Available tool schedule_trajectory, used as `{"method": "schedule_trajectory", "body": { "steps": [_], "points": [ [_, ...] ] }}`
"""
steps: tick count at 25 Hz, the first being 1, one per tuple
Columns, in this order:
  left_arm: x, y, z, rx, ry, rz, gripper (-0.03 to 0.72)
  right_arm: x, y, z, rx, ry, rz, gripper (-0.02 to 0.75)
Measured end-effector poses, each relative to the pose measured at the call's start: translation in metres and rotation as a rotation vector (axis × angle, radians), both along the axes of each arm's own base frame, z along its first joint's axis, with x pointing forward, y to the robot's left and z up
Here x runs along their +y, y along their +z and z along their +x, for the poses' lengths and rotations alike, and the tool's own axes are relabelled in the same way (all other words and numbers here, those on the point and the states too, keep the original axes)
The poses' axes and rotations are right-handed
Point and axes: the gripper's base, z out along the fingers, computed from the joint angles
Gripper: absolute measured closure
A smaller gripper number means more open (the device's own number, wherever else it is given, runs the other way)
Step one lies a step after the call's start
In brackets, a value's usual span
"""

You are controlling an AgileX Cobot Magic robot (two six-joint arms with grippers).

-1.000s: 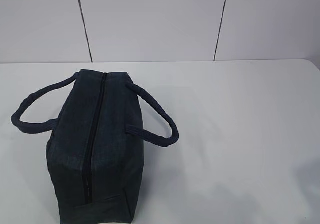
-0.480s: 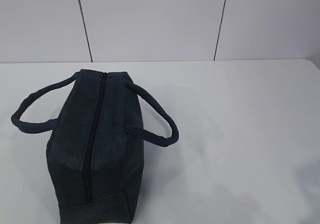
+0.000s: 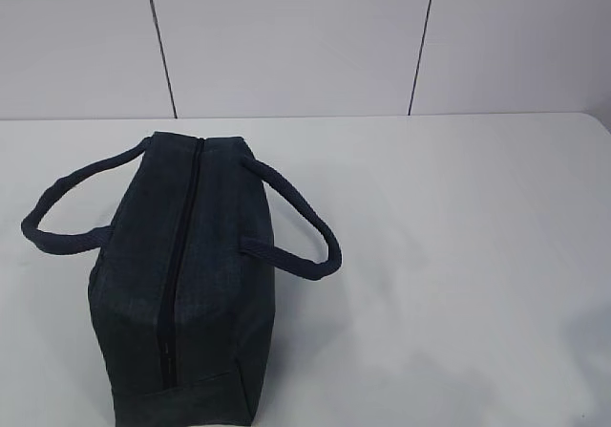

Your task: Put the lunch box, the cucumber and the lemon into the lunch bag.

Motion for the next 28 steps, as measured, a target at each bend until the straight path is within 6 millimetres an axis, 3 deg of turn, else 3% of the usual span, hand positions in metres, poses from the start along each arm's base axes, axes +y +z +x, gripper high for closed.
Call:
{"method": "schedule_trajectory", "body": {
  "steps": [28],
  "points": [
    [0.0, 0.0, 0.0, 0.0, 0.0, 0.0, 0.424, 0.0, 0.0, 0.0, 0.0, 0.0, 0.0, 0.403]
  ]
}}
